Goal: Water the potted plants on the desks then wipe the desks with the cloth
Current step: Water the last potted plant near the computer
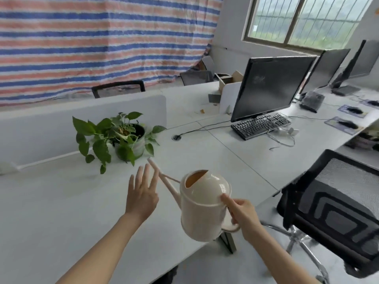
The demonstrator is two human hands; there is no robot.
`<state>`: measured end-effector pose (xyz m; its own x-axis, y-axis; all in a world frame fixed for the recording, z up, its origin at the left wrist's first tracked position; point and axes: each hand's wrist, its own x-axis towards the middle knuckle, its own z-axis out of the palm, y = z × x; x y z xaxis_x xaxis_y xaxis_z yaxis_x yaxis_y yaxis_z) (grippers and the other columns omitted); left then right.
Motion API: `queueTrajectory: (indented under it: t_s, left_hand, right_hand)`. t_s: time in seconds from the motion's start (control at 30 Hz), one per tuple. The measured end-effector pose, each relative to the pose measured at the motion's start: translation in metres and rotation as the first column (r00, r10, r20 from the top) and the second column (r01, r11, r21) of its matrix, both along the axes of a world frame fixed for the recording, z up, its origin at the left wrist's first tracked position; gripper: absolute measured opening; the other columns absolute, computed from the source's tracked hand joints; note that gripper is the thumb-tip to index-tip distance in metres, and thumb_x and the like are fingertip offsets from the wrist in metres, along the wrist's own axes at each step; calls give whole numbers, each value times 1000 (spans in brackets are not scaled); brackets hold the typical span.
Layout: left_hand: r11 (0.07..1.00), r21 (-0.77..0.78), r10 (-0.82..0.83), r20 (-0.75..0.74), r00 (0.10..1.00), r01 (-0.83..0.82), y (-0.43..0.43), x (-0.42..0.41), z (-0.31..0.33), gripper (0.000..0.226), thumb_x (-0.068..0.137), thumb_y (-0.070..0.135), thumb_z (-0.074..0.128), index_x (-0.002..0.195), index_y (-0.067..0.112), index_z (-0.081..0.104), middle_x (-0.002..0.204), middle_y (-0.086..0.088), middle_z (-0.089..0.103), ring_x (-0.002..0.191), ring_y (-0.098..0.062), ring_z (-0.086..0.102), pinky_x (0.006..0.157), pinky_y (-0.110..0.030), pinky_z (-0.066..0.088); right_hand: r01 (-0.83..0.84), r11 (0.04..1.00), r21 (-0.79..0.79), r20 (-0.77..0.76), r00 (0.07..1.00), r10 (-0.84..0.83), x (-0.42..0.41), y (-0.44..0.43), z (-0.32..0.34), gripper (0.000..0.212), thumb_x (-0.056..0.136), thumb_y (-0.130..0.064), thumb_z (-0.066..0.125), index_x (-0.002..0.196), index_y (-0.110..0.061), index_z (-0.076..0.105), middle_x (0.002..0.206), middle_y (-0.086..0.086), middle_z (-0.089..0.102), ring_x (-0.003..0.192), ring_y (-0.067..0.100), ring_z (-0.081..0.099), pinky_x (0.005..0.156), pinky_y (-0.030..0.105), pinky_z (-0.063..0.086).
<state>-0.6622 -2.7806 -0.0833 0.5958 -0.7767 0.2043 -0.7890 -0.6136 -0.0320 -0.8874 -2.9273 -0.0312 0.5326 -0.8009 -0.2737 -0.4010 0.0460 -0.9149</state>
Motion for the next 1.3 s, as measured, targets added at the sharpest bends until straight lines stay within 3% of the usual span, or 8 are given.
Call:
queueTrajectory:
  t_s: [0.1,0.23,0.5,0.77,0.87,1.0,1.17,1.3]
  left_hand:
    - [995,15,103,-97,990,-102,-24,14,-6,77,57,19,77,128,2,51,135,-28,48,126,-45,43,92,-56,46]
    - [966,-10,248,-251,936,-259,-56,28,-10,68,90,27,47,148,10,14,157,-16,5,146,-33,4,117,-43,14]
    - [837,-43,430,-565,704,-546,-118,54,-7,65,92,24,46,147,10,16,157,-11,11,145,-28,9,114,-40,24]
    - [770,16,482,-670,565,-638,-123,83,5,63,93,24,46,146,7,16,156,-8,16,142,-26,24,111,-37,29]
    - [780,50,465,-713,525,-624,-126,95,7,64,93,22,45,147,8,13,156,-8,18,141,-28,26,110,-37,31]
    - [743,34,441,-776,451,-668,-131,111,5,73,93,19,45,148,7,-1,158,-10,1,145,-26,15,114,-36,23]
    - [634,-212,466,-663,586,-744,-122,132,13,77,89,18,52,148,11,4,158,-9,8,144,-26,15,114,-38,25]
    - [697,-236,448,-595,668,-678,-119,148,20,72,92,16,47,149,14,2,159,-3,-1,147,-18,4,115,-35,22]
  right_hand:
    - [-25,1000,-7,-12,1000,25,24,-34,-6,57,80,-40,64,44,-20,23,44,-5,21,42,13,25,44,22,20]
    - [-137,991,6,-5,991,137,60,-82,-5,55,81,-39,64,49,-18,25,50,1,22,46,15,25,43,21,20]
    - [-341,938,-53,-36,940,340,119,-167,5,52,81,-36,65,51,-14,28,55,5,24,50,17,27,33,14,24]
    - [-415,907,-76,-49,910,412,169,-199,16,54,80,-38,65,51,-13,28,53,5,26,46,17,27,29,17,26]
    - [-442,893,-82,-66,897,438,184,-203,20,53,80,-40,65,52,-13,30,53,4,28,46,17,29,31,16,26]
    - [-463,875,-140,-70,886,458,202,-211,22,54,79,-43,65,51,-13,30,55,6,28,47,19,29,46,24,24]
    - [-432,883,-184,-80,902,424,226,-219,27,60,75,-49,67,48,-16,25,52,3,23,54,20,26,58,31,21]
    - [-423,881,-213,-113,906,407,251,-217,33,63,73,-50,67,46,-17,21,49,0,21,54,20,27,59,31,20]
